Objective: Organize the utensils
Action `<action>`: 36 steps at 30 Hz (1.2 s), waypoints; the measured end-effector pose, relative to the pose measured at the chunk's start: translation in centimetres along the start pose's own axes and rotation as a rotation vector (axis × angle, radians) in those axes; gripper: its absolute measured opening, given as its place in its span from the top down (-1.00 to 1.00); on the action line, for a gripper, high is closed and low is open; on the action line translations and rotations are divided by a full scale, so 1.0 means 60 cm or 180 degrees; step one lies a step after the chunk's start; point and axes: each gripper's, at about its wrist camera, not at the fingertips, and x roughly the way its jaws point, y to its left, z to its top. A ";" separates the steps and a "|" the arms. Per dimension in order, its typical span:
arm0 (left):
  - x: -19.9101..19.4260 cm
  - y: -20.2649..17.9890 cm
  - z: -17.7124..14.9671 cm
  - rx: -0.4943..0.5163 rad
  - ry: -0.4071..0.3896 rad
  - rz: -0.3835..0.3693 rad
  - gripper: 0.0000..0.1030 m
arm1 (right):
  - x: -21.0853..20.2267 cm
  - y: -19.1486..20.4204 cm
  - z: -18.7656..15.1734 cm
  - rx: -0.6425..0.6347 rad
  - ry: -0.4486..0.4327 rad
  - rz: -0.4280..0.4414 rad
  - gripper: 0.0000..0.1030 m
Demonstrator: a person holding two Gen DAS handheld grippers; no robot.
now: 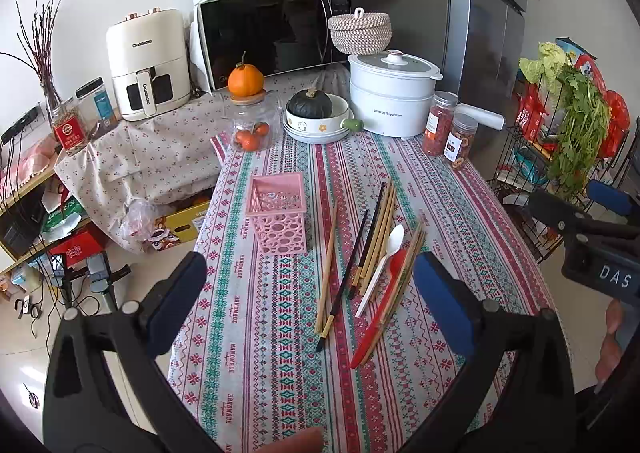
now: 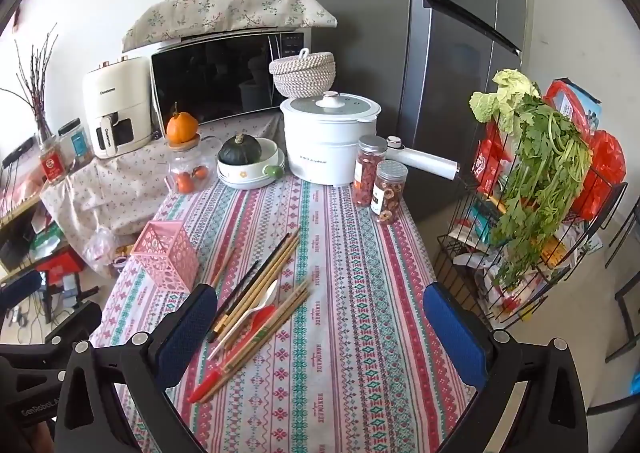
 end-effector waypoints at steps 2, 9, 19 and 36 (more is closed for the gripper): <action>-0.001 0.000 0.000 -0.0005 -0.0001 -0.0001 -0.99 | -0.001 -0.001 -0.001 0.0008 -0.0035 -0.0005 -1.00; -0.002 -0.001 0.001 0.0000 -0.0018 0.0008 -0.99 | 0.000 0.000 0.001 0.0017 -0.0073 -0.0005 -1.00; -0.002 -0.003 0.003 0.0006 -0.0049 0.0020 -0.99 | 0.001 -0.001 -0.001 0.0061 -0.0085 -0.0007 -1.00; 0.000 0.003 0.002 0.0005 -0.0080 0.0076 -0.99 | 0.015 -0.007 -0.003 -0.0003 -0.0148 -0.0110 -1.00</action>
